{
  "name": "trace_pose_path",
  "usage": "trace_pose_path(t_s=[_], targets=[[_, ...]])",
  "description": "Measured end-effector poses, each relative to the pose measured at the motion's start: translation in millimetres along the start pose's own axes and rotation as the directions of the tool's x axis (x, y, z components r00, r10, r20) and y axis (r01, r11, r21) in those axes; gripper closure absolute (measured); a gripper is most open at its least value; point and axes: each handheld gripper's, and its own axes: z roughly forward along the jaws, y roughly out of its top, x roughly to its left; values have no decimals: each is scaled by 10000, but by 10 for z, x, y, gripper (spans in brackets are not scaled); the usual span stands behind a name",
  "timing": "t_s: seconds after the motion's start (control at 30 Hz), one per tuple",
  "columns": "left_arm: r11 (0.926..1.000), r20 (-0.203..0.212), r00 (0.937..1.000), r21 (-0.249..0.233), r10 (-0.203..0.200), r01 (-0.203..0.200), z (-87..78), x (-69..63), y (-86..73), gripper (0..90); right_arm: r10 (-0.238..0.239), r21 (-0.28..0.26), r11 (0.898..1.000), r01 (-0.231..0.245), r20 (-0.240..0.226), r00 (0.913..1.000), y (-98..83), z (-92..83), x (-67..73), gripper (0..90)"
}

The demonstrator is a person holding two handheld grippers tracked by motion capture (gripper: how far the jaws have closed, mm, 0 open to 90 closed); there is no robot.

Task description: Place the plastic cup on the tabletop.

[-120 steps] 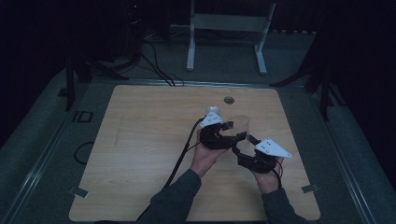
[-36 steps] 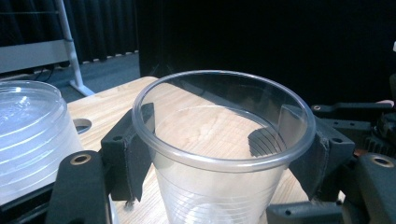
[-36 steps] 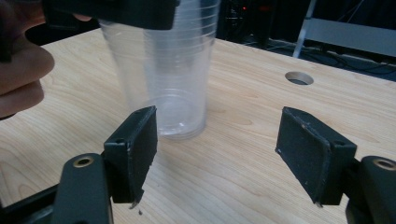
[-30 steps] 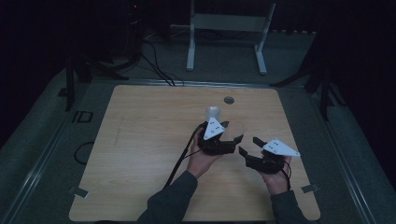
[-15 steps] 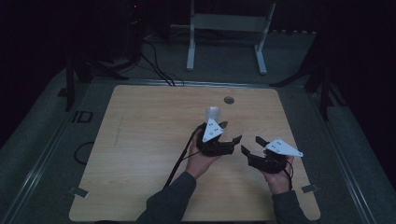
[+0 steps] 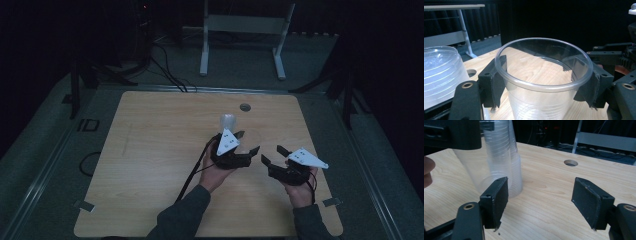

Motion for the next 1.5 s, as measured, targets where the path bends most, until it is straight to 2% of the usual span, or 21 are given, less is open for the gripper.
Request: trace_pose_path(t_s=[0.4, 0.63, 1.5], targets=[[10000, -26, 10000, 6, 71, -71, -6, -23, -42, 294, 107, -61, 9999, -107, 77, 9999, 2, -26, -20, 292], [10000, 110, 9999, 18, 89, -89, -4, -31, -79, 294, 155, -112, 9998, -154, 84, 9998, -3, -40, -36, 292], [10000, 101, 9999, 71, 40, -40, 3, 1, -214, 294, 176, -148, 9997, -175, 95, 9998, -12, -49, -42, 294]])
